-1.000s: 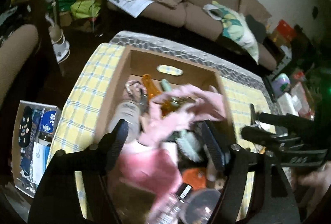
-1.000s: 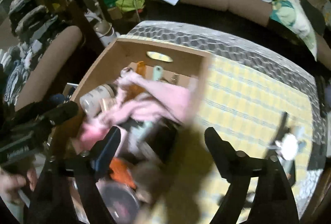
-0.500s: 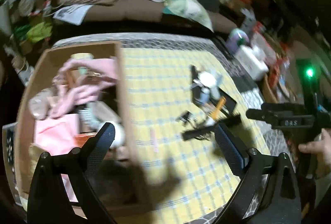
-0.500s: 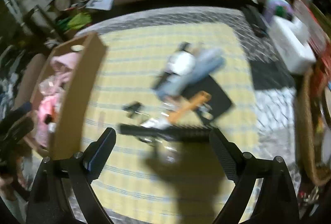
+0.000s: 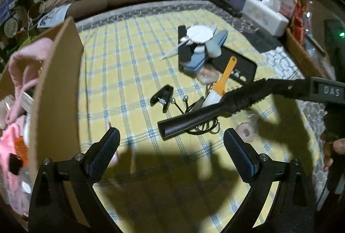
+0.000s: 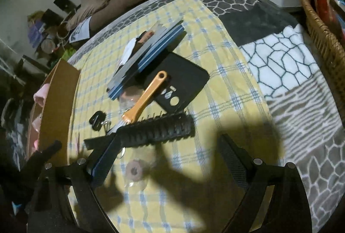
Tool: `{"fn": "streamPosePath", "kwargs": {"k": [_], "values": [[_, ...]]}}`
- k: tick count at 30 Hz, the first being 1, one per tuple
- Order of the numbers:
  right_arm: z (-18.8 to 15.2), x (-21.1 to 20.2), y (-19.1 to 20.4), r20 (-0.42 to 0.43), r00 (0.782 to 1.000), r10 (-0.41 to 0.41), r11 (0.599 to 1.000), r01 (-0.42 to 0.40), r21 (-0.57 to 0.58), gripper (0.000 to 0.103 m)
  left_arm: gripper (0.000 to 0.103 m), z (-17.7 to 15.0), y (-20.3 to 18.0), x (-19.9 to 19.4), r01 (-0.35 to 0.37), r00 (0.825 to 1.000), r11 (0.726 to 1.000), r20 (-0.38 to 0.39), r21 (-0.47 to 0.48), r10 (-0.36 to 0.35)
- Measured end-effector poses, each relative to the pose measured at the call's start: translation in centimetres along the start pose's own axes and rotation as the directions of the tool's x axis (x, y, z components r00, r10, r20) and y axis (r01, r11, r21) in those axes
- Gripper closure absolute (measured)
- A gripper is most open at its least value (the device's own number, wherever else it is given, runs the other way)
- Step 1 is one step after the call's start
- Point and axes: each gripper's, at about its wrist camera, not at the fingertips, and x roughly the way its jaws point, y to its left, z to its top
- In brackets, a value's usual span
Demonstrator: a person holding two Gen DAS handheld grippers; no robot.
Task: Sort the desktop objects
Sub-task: 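Grasp the black round hairbrush with the right gripper, then carry the black hairbrush into the cardboard box and release it with the right gripper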
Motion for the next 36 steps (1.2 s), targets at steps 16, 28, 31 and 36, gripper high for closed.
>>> {"fn": "streamPosePath", "kwargs": {"k": [16, 28, 31, 36], "values": [[-1.2, 3.3, 1.5, 0.012, 1.0, -0.023, 0.978, 0.025, -0.206, 0.031, 0.033, -0.8, -0.7, 3.9, 0.005, 0.999, 1.0, -0.036, -0.01, -0.005], [-1.4, 2.2, 2.1, 0.003, 0.999, 0.036, 0.988, -0.035, -0.151, 0.042, 0.044, -0.1, -0.5, 2.1, 0.029, 1.0, 0.999, -0.008, -0.023, -0.03], [-1.2, 0.6, 3.0, 0.042, 0.999, 0.03, 0.986, -0.023, -0.168, 0.042, 0.044, 0.3, -0.2, 0.3, 0.041, 0.999, 0.998, 0.025, -0.039, -0.04], [-1.1, -2.3, 5.5, 0.123, 0.992, 0.003, 0.977, 0.023, -0.214, 0.042, 0.044, 1.3, 0.3, -2.7, 0.047, 0.997, 0.998, 0.068, -0.045, -0.044]]}}
